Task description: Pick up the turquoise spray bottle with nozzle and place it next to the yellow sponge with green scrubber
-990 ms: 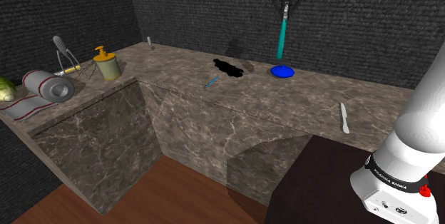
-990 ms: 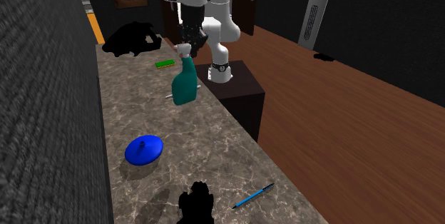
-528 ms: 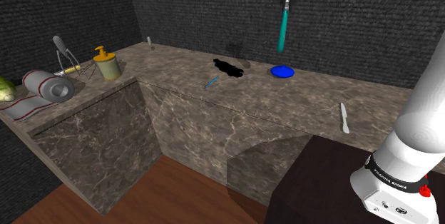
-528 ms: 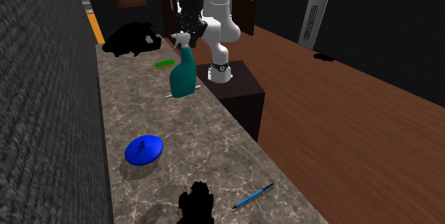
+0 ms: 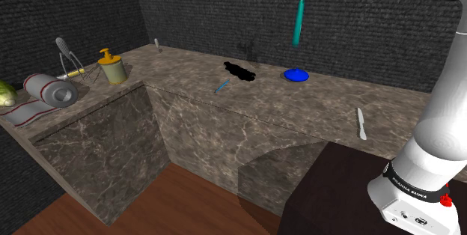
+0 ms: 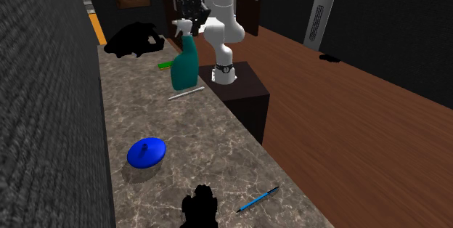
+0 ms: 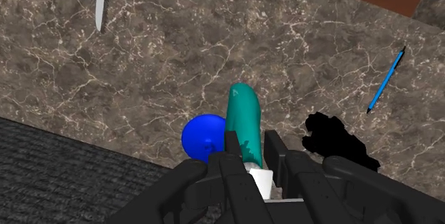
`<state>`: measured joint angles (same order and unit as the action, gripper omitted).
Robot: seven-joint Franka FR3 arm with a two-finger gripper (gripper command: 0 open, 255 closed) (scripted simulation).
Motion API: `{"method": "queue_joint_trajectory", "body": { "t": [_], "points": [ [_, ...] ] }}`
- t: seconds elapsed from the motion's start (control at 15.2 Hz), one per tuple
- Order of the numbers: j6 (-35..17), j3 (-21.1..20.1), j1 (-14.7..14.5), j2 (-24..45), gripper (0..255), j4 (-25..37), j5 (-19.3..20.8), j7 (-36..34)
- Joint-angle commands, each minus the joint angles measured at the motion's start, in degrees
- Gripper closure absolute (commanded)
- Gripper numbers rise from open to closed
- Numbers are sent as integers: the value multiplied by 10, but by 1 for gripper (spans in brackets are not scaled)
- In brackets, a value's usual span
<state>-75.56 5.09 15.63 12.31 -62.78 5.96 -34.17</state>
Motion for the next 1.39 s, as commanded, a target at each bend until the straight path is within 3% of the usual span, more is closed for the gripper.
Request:
{"method": "queue_joint_trajectory", "body": {
  "t": [0.0,0.26,0.46,0.66,1.32],
  "points": [
    [25,1,1,17,255,42,-1,4],
    [78,2,4,57,255,135,-3,11],
    [32,9,15,-37,255,-2,3,28],
    [6,19,26,-106,255,-94,9,49],
    [-26,65,64,-279,255,-285,39,133]
  ]
}}
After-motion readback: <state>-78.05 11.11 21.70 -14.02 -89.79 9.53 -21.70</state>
